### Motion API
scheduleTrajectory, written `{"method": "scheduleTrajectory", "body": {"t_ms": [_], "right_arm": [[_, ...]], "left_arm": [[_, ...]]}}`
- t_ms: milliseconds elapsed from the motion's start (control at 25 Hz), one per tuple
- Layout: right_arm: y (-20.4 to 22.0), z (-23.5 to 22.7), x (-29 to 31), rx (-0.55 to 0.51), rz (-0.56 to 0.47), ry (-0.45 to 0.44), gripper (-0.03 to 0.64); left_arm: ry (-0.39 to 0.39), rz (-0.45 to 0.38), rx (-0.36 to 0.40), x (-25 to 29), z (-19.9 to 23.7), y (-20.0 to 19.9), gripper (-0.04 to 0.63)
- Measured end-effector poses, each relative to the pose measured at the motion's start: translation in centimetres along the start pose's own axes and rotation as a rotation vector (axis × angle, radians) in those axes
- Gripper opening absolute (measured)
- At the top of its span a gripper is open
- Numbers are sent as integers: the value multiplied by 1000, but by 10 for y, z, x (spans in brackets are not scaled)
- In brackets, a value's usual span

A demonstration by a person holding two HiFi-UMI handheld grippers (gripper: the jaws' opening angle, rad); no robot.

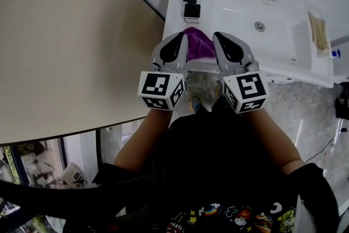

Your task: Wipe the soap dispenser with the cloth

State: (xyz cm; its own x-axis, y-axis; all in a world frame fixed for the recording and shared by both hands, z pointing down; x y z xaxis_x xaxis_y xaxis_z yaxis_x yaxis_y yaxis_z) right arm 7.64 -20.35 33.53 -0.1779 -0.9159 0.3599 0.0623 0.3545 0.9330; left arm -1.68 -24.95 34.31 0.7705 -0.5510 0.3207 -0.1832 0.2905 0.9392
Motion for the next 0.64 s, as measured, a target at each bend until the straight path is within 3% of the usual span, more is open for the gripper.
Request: {"method": "scheduleTrajectory", "body": {"t_ms": [640], "right_arm": [[4,-7,3,8,5,-9,23]], "left_arm": [[-4,9,-9,7,-1,4,0]]}}
Point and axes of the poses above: the fingertips, and each gripper's own axes: x forward along the fingers, z to its left, y out of its underside, the point moved 2 cm from there along -x, backward along the fingers, and after that the axes turned 11 degrees about z, right-handed, at the moved point
